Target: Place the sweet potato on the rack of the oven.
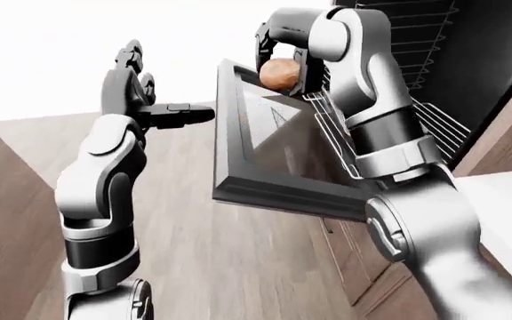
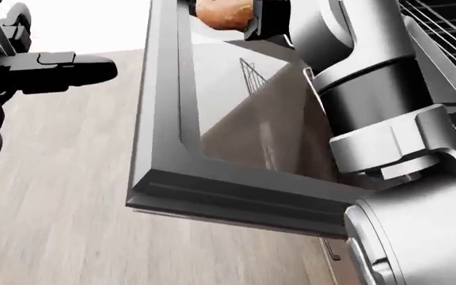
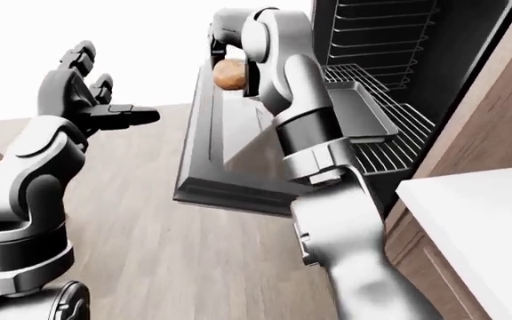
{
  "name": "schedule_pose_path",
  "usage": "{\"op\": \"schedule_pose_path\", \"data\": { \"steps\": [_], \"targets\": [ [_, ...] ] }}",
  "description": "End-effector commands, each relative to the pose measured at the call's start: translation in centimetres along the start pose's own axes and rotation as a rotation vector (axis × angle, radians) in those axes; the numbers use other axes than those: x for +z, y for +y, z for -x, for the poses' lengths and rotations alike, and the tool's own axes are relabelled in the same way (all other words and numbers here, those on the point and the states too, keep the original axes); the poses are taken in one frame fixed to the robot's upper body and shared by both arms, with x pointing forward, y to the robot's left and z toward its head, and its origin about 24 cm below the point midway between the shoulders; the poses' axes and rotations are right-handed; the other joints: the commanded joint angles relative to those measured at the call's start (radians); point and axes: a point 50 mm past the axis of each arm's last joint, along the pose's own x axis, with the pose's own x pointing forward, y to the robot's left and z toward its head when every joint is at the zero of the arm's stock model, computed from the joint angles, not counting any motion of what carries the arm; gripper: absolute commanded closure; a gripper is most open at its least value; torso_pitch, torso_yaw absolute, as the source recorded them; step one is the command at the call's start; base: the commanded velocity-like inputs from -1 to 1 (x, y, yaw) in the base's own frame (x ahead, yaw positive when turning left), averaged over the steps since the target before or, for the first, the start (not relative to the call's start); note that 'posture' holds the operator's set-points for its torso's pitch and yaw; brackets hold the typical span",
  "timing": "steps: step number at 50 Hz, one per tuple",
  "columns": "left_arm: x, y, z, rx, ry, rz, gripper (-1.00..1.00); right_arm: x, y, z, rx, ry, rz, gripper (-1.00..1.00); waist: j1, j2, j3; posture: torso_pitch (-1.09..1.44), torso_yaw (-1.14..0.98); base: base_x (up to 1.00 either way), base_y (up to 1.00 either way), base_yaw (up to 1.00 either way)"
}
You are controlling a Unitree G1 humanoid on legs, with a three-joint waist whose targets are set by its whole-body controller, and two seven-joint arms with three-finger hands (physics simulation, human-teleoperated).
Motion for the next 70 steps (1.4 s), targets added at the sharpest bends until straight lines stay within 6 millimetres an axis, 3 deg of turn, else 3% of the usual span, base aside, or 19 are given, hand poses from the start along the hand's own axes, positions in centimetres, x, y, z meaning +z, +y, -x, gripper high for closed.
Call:
{"op": "schedule_pose_path", "data": {
  "steps": [1,3,4,5,12,15,24,26,28,29,30,39,45,54,58,59,63,67,70],
  "targets": [
    [1.7,-0.1,-0.2,-0.004,-0.063,0.001,-1.0,0.1,-2.0,0.8,-0.073,0.0,0.009,1.0,-0.001,-0.009,-0.016,0.0,0.0,0.1,-0.19,0.0],
    [2.1,-0.2,-0.6,-0.004,-0.063,-0.007,-1.0,-0.2,-2.1,0.8,-0.077,0.006,0.009,1.0,0.001,-0.068,-0.028,0.0,0.0,0.11,-0.19,0.0],
    [2.3,-0.2,-0.7,-0.006,-0.066,-0.011,-1.0,-0.2,-2.1,0.8,-0.077,0.005,0.007,1.0,0.006,-0.024,-0.015,0.0,0.0,0.12,-0.2,0.0],
    [2.5,-0.3,-0.7,-0.006,-0.067,-0.012,-1.0,-0.3,-2.1,0.8,-0.078,0.007,0.007,1.0,0.009,-0.034,-0.023,0.0,0.0,0.14,-0.23,0.0],
    [2.3,-0.3,-0.9,-0.011,-0.066,-0.01,-1.0,-0.5,-1.8,0.9,-0.074,0.015,0.005,1.0,0.013,0.038,-0.005,0.0,0.0,0.16,-0.26,0.0],
    [2.2,-0.3,-0.8,-0.012,-0.066,-0.008,-1.0,-0.5,-1.8,0.9,-0.074,0.016,0.006,1.0,0.004,0.1,-0.012,0.0,0.0,0.16,-0.27,0.0],
    [1.8,0.0,-0.7,-0.008,-0.064,-0.003,-1.0,-0.3,-1.5,0.7,-0.071,0.015,0.012,1.0,0.005,0.048,-0.018,0.0,0.0,0.16,-0.26,0.0],
    [1.7,0.0,-0.7,-0.008,-0.063,-0.003,-1.0,-0.4,-1.4,0.7,-0.069,0.015,0.012,1.0,0.012,0.012,-0.019,0.0,0.0,0.16,-0.26,0.0],
    [1.5,0.1,-0.8,-0.008,-0.062,-0.003,-1.0,-0.5,-1.4,0.7,-0.069,0.018,0.011,1.0,0.014,-0.064,-0.04,0.0,0.0,0.16,-0.25,0.0],
    [1.5,0.1,-0.8,-0.009,-0.062,-0.002,-1.0,-0.5,-1.4,0.7,-0.068,0.019,0.011,1.0,0.007,-0.021,-0.025,0.0,0.0,0.16,-0.26,0.0],
    [1.5,0.1,-0.9,-0.009,-0.062,0.0,-1.0,-0.5,-1.3,0.6,-0.067,0.019,0.011,1.0,0.012,-0.038,-0.021,0.0,0.0,0.16,-0.26,0.0],
    [1.2,0.3,-0.9,-0.011,-0.061,0.0,-1.0,-0.3,-1.0,0.3,-0.063,0.015,0.006,1.0,0.007,0.013,-0.007,0.0,0.0,0.2,-0.07,0.0],
    [1.3,0.2,-0.8,-0.013,-0.062,0.001,-1.0,-0.2,-1.2,0.4,-0.066,0.015,0.011,1.0,-0.016,0.114,-0.026,0.0,0.0,0.27,0.0,0.0],
    [1.3,0.2,-0.9,-0.016,-0.063,0.003,-1.0,-0.4,-1.0,0.4,-0.06,0.017,0.013,1.0,-0.005,0.051,-0.02,0.0,0.0,0.2,0.0,0.0],
    [1.2,0.2,-0.8,-0.015,-0.062,0.003,-1.0,-0.3,-1.1,0.4,-0.066,0.009,0.007,1.0,-0.001,-0.034,-0.015,0.0,0.0,0.0,0.0,0.0],
    [1.3,0.2,-0.8,-0.016,-0.063,0.002,-1.0,-0.3,-1.0,0.4,-0.066,0.008,0.009,1.0,0.005,0.012,-0.003,0.0,0.0,0.0,0.0,0.0],
    [1.3,0.1,-0.8,-0.019,-0.064,0.003,-1.0,-0.3,-1.1,0.5,-0.067,0.009,0.011,1.0,-0.005,-0.003,-0.005,0.0,0.0,0.0,0.0,0.0],
    [1.4,0.2,-0.7,-0.018,-0.065,0.004,-1.0,-0.3,-1.1,0.5,-0.073,0.011,0.009,1.0,-0.018,0.048,0.009,0.0,0.0,0.0,0.0,0.0],
    [1.4,0.2,-0.7,-0.017,-0.065,0.003,-1.0,-0.4,-1.0,0.4,-0.073,0.012,0.009,1.0,-0.026,0.038,-0.009,0.0,0.0,0.0,0.0,0.0]
  ]
}}
